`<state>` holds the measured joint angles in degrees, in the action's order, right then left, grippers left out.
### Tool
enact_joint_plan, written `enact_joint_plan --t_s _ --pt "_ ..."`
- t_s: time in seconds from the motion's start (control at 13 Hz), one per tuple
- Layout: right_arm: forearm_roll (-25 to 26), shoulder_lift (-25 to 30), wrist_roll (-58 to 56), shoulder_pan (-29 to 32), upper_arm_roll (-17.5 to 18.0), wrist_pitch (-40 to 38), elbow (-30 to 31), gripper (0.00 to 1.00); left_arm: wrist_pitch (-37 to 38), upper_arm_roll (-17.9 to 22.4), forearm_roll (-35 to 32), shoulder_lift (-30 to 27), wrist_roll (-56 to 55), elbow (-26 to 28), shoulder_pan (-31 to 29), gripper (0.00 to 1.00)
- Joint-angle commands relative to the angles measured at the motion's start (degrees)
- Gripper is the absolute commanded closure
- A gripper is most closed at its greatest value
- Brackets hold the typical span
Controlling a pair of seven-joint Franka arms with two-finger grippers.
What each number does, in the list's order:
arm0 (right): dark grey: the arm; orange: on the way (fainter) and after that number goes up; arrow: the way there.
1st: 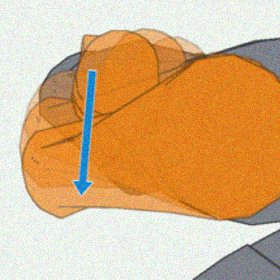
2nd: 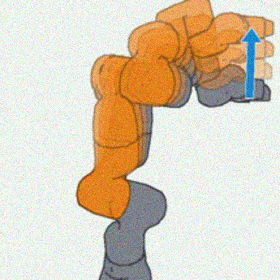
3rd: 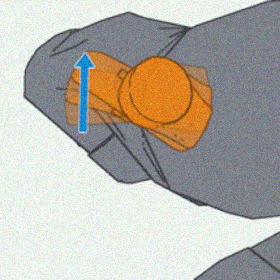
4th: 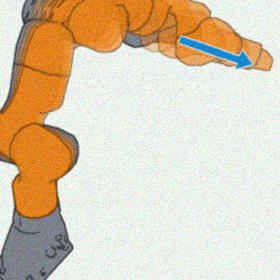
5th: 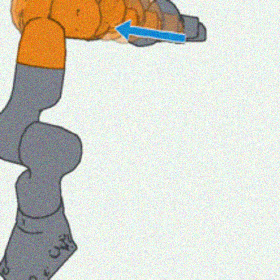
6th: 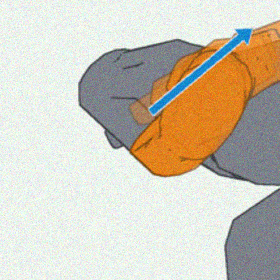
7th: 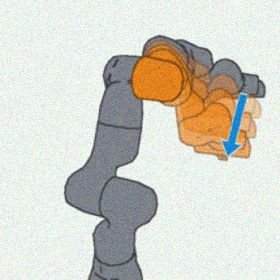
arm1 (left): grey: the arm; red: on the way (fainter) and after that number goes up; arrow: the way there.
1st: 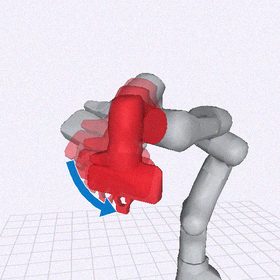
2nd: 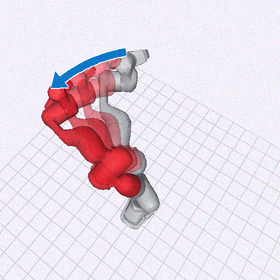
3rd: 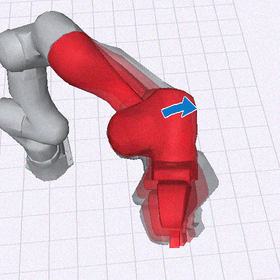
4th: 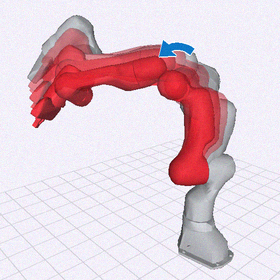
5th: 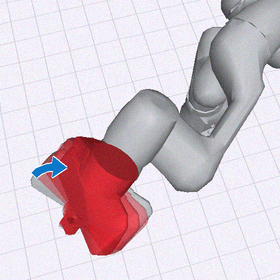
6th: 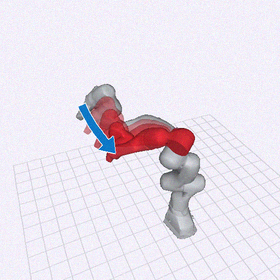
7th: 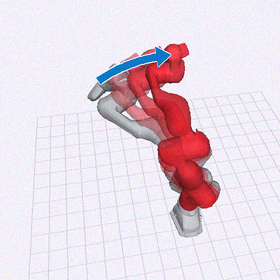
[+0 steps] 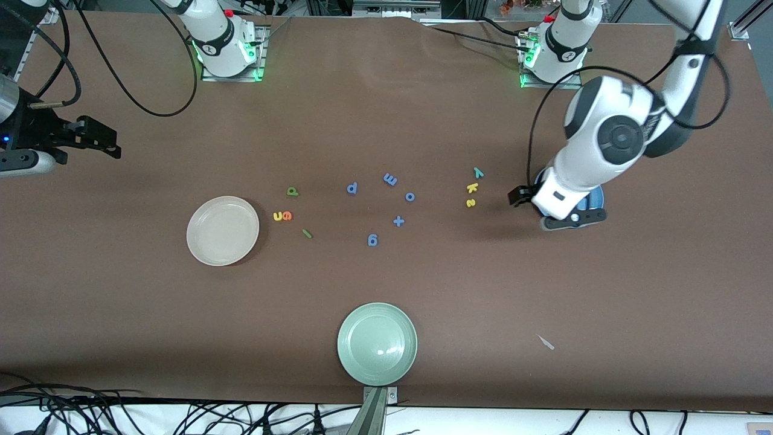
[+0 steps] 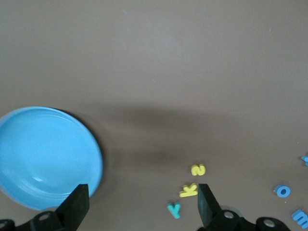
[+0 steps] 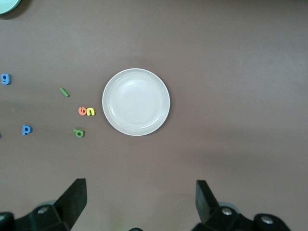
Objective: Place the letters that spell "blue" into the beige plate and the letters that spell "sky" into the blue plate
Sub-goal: 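Move the left gripper to the teal y while the right gripper reaches the green d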
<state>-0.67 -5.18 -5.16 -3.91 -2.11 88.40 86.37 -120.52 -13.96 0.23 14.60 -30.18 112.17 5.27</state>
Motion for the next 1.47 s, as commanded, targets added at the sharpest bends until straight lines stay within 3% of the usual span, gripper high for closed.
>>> enact_joint_plan --t_s 0.0,0.15,0.39,0.62,0.85,1.39 --pt "-1.2 -0.2 -0.3 0.3 0.0 -0.5 0.3 0.0 -10.8 -3.1 -0.9 -0.3 -7.8 8.7 -0.4 0.01" --pt "-1.2 -0.5 -0.1 0.0 0.1 -0.2 0.5 0.0 -15.9 -4.6 -1.5 -0.3 -12.8 13.8 -0.2 0.01" --pt "-1.6 -1.4 0.2 -0.7 0.3 1.5 2.9 0.01 -16.2 -5.5 -1.5 -0.1 -14.9 16.1 0.5 0.01" --pt "-3.0 -1.9 2.4 -2.3 0.3 7.3 8.0 0.01 -18.5 -5.5 -1.5 0.1 -15.0 18.0 1.1 0.19" --pt "-3.0 -2.6 7.2 -5.6 0.3 12.6 11.5 0.01 -21.3 -5.4 -1.6 0.1 -16.1 21.8 3.0 0.23" --pt "-2.7 -3.1 23.3 -15.2 0.9 34.2 30.1 0.01 -28.6 -5.4 -2.4 2.0 -21.6 25.1 4.3 0.25"
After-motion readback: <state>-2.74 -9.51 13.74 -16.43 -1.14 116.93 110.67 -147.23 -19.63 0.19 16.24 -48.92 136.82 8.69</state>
